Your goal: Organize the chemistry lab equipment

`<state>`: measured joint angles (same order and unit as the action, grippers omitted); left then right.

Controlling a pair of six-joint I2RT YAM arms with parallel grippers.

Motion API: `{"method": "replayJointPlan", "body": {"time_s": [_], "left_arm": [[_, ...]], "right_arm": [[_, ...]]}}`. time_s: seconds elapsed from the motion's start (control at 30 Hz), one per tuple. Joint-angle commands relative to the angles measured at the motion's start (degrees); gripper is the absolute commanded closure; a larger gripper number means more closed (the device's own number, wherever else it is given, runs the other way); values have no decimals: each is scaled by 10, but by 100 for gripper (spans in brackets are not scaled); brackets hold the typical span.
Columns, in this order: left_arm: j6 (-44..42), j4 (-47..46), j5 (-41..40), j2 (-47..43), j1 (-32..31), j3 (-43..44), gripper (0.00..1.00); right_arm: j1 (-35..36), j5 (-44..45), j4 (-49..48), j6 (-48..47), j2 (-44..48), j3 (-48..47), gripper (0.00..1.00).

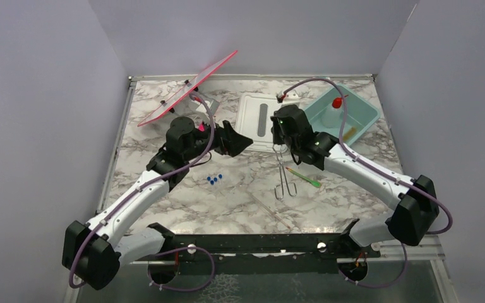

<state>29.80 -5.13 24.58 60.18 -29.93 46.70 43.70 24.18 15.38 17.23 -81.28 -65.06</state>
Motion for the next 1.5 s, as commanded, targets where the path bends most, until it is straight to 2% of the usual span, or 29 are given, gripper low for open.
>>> {"method": "replayJointPlan", "body": {"time_s": [0.0,0.1,0.17,0.3,0.43,0.63,0.83,0.87,0.9,0.93,1.0,1.07,1.13,1.23,1.37,1.47], "left_arm": [[63,-107,21,42,-29,0,21],[123,-127,-7,87,-52,16,21],[164,-184,24,116,-62,21,21],[167,-189,-4,153,-91,55,24],[196,-189,-34,177,-96,57,32],[188,-188,-26,206,-108,79,58],[167,-186,-37,204,-109,84,99],[162,-185,-39,201,-109,86,100],[156,-183,-42,200,-109,87,100],[151,-180,-46,196,-108,89,100],[141,-171,-58,190,-109,92,100],[133,-155,-75,185,-108,100,100],[126,-134,-96,184,-108,109,100],[120,-104,-122,185,-108,131,100],[117,-83,-134,184,-108,158,100],[125,-91,-122,180,-109,164,100]], "right_arm": [[1,29,54,72,35,-56,100],[1,16,70,101,48,-77,99],[1,2,69,118,58,-82,99],[1,-28,54,141,77,-80,99],[1,-43,59,156,84,-89,100],[1,-56,65,173,87,-95,99],[1,-77,65,176,103,-86,99],[1,-84,66,174,107,-84,99],[1,-89,71,174,111,-84,89],[1,-88,84,177,118,-84,74],[1,-89,99,180,138,-76,52],[1,-103,100,169,167,-52,41],[1,-131,81,149,201,-12,35],[1,-199,55,117,235,45,34],[1,-302,38,99,222,72,35],[1,-310,21,110,191,71,37]]}}
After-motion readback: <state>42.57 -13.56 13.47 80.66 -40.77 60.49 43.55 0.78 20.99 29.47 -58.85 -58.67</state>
